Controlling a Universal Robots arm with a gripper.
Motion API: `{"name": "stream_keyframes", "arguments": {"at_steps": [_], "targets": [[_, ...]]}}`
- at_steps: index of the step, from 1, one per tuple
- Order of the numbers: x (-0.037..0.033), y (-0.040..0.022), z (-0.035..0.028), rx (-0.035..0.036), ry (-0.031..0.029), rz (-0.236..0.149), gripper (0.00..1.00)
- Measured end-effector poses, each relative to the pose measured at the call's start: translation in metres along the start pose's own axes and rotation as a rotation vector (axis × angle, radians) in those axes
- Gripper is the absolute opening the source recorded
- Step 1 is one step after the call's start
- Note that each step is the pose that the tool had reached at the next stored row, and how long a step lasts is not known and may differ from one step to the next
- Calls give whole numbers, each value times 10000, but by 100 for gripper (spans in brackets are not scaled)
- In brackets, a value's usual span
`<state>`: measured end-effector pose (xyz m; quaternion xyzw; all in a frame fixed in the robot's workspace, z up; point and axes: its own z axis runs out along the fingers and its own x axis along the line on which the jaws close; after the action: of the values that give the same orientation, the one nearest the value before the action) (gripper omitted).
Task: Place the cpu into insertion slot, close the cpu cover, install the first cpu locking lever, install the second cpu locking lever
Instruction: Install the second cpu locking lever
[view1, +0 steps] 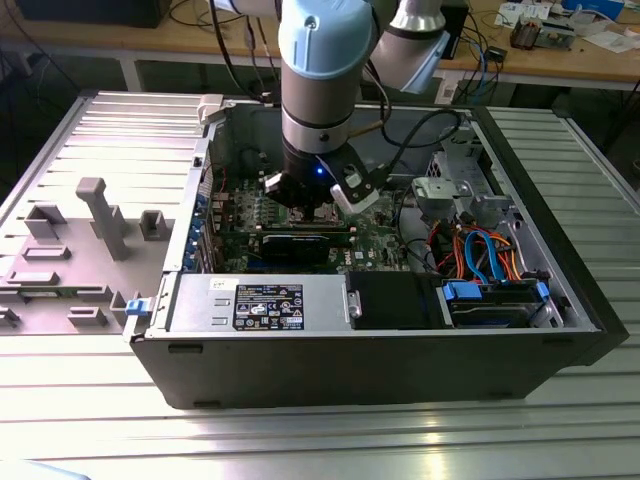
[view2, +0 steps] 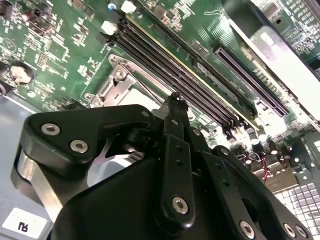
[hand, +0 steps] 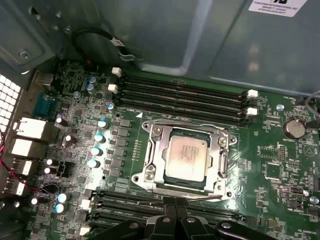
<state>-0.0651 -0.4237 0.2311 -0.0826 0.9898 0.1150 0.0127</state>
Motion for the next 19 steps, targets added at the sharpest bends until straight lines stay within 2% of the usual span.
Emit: {"name": "stream_keyframes", "arguments": {"at_steps": [10,16,19], "targets": [[129,10,47,1,1,0,11],[181,13,73,1,1,0,11],[243,23,90,1,1,0,11]]}}
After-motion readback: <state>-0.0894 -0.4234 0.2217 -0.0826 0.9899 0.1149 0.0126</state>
